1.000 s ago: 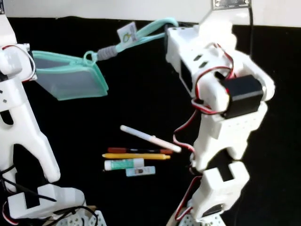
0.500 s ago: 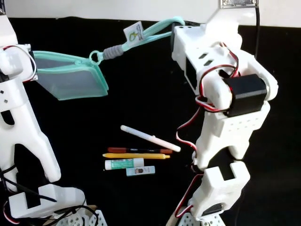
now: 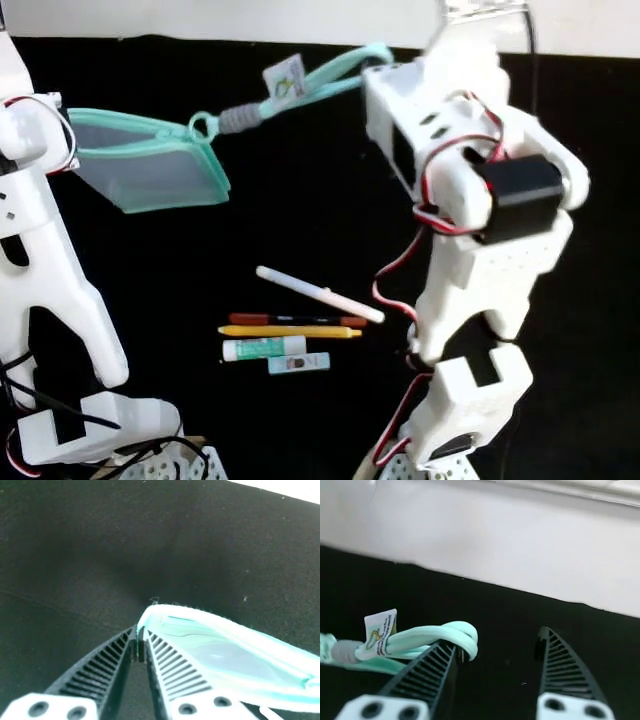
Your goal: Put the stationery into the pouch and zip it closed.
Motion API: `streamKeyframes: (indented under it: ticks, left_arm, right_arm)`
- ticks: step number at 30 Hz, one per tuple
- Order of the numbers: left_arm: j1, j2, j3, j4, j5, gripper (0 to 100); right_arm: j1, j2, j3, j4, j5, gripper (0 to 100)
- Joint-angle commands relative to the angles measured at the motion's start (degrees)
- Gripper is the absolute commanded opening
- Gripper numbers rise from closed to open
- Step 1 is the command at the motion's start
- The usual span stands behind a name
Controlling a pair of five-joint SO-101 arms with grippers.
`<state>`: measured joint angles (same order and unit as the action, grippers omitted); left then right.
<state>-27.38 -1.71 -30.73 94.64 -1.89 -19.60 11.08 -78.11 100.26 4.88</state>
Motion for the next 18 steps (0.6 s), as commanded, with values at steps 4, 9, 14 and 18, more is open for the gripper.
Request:
streamKeyframes:
  ticks: [4, 9, 14, 18]
  left_arm:
    - [1.9, 0.2, 0.0, 0.1, 0.4, 1]
    - [1.9, 0.2, 0.1, 0.1, 0.4, 1]
    - [1.9, 0.2, 0.1, 0.1, 0.4, 1]
    - [1.9, -0.2, -0.1, 0.1, 3.7, 1]
  right_arm:
    - [-8.5, -0.7, 17.1, 0.7, 5.7, 21.7]
    - [-12.9, -0.3, 26.1, 0.4, 1.9, 21.7]
    - [-14.0, -0.2, 33.2, 0.1, -5.5, 21.7]
    - [-13.8, -0.2, 36.6, 0.2, -11.7, 21.7]
